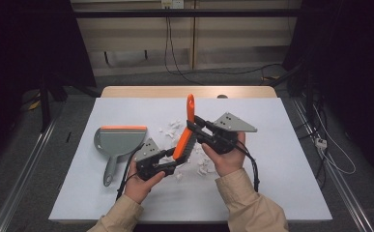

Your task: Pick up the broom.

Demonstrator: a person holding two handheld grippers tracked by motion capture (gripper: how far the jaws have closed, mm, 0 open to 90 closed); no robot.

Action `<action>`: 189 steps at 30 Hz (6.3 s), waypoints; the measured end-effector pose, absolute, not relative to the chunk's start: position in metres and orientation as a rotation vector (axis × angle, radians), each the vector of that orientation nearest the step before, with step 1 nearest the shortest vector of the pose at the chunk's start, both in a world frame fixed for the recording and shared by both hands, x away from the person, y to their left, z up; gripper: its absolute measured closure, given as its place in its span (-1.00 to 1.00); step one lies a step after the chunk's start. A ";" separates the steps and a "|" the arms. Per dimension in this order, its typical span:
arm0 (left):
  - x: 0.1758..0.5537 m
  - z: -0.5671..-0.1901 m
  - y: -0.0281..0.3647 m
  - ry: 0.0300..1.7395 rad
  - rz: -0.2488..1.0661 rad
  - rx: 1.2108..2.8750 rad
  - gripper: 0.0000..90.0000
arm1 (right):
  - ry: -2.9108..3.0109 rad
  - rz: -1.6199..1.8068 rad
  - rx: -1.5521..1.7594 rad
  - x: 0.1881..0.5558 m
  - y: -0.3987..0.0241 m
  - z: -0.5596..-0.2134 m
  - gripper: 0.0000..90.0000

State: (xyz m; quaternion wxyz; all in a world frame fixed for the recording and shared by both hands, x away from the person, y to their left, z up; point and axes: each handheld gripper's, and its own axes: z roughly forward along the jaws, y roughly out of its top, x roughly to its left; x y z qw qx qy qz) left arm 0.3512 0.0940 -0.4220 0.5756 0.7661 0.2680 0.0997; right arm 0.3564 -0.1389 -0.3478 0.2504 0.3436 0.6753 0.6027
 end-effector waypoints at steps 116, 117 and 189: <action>0.348 -0.404 0.140 0.784 0.443 1.637 -0.85 | 1.915 1.451 1.570 0.372 -0.224 -0.365 0.55; 0.348 -0.403 0.143 0.779 0.442 1.640 -0.86 | 1.920 1.416 1.577 0.371 -0.228 -0.364 0.55; 0.351 -0.407 0.216 0.850 0.445 1.596 -0.88 | 2.023 1.056 1.512 0.394 -0.285 -0.404 0.59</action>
